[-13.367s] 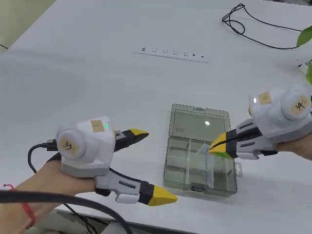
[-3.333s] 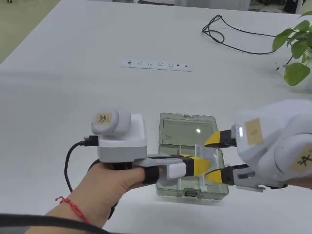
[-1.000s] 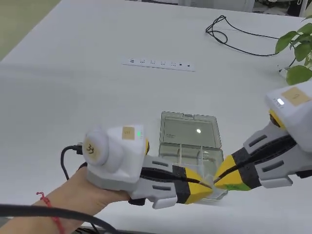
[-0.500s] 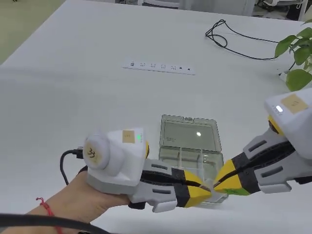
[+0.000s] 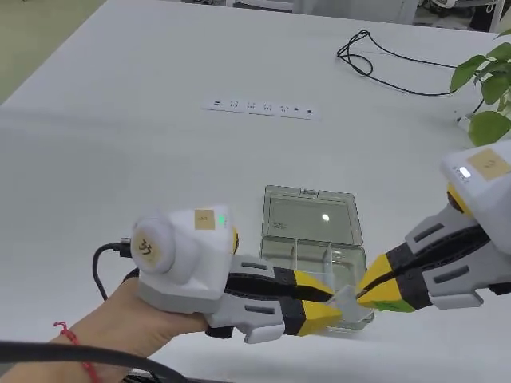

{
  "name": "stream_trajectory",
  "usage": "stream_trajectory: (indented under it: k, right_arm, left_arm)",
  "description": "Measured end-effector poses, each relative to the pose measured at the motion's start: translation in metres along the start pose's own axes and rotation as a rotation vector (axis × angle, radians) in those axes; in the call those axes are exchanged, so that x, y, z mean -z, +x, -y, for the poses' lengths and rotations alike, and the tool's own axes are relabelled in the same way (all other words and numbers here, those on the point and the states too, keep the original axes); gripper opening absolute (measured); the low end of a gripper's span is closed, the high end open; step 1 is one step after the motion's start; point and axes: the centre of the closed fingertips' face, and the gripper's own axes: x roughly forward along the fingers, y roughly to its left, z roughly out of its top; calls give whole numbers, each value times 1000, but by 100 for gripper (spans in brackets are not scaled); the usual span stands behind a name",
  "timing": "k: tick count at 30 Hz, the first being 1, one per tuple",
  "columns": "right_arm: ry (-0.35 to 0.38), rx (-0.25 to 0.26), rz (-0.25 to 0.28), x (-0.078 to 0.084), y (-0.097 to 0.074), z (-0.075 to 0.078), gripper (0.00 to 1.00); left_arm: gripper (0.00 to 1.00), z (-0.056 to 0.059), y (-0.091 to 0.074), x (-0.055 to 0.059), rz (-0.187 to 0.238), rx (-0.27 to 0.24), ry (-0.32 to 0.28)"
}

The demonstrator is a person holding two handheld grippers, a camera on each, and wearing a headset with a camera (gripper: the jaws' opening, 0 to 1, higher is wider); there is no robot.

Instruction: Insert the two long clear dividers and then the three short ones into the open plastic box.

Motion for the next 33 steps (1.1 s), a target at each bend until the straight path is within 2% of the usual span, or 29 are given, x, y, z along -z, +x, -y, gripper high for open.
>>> stream_trajectory:
  k: [8, 18, 23, 33]
  right_arm:
    - [10, 28, -19, 8, -3, 8, 3]
    - [15, 60, -44, 17, -6, 20, 3]
    - [20, 80, -61, 22, -7, 27, 3]
    - [15, 107, -100, 32, -9, 41, 3]
  left_arm:
    - [16, -7, -7, 4, -1, -40, -7]
    - [28, -20, -19, 11, -19, -99, -5]
    - [39, -29, -27, 15, -27, -143, 4]
    - [55, -43, -39, 24, -51, -197, 2]
